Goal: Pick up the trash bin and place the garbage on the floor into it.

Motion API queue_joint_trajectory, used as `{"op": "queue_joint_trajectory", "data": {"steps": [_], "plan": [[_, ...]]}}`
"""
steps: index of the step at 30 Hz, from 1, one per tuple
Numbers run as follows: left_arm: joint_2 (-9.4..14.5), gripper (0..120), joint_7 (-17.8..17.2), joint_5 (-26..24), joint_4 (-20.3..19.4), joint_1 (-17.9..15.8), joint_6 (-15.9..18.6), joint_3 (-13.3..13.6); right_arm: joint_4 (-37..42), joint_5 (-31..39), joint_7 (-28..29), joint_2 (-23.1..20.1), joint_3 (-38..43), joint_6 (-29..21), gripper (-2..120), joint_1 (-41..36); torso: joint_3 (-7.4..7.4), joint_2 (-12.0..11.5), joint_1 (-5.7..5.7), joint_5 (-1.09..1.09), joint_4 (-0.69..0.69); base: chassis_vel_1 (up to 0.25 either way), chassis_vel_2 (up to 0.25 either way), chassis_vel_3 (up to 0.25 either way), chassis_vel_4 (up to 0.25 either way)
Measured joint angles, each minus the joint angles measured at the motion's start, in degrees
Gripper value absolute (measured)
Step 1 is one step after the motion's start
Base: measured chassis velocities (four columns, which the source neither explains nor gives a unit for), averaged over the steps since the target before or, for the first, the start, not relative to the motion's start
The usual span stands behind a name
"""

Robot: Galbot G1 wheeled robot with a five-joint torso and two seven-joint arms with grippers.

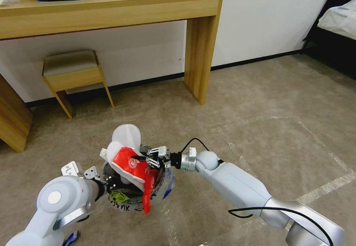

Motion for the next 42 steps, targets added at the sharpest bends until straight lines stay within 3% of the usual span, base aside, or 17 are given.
{"op": "queue_joint_trajectory", "data": {"steps": [4, 12, 21, 42], "plan": [[0.1, 0, 0.0, 0.0, 0.1, -0.3, 0.0, 0.1, 0.5, 1.2, 0.0, 0.0, 0.0, 0.0, 36, 0.4, 0.0, 0.0, 0.0, 0.0, 0.0, 0.0, 0.0, 0.0, 0.0], [-0.2, 0, 0.1, -0.2, 0.3, -0.4, 0.0, 0.4, 1.6, 2.2, -0.4, -0.5, 0.3, -0.8, 71, 1.5, 0.0, 0.0, 0.0, 0.0, 0.0, 0.0, 0.0, 0.0, 0.0], [-0.2, 0, 0.1, -0.4, 0.3, -0.6, -0.1, 0.4, 2.3, 2.9, -0.3, -1.1, 0.7, -0.8, 99, 3.1, 0.0, 0.0, 0.0, 0.0, 0.0, 0.0, 0.0, 0.0, 0.0], [-0.2, 0, -0.4, -0.5, 1.1, -0.6, -0.2, 0.4, 7.2, 5.4, -1.1, -3.4, 4.8, -0.8, 100, 4.8, 0.0, 0.0, 0.0, 0.0, 0.0, 0.0, 0.0, 0.0, 0.0]]}}
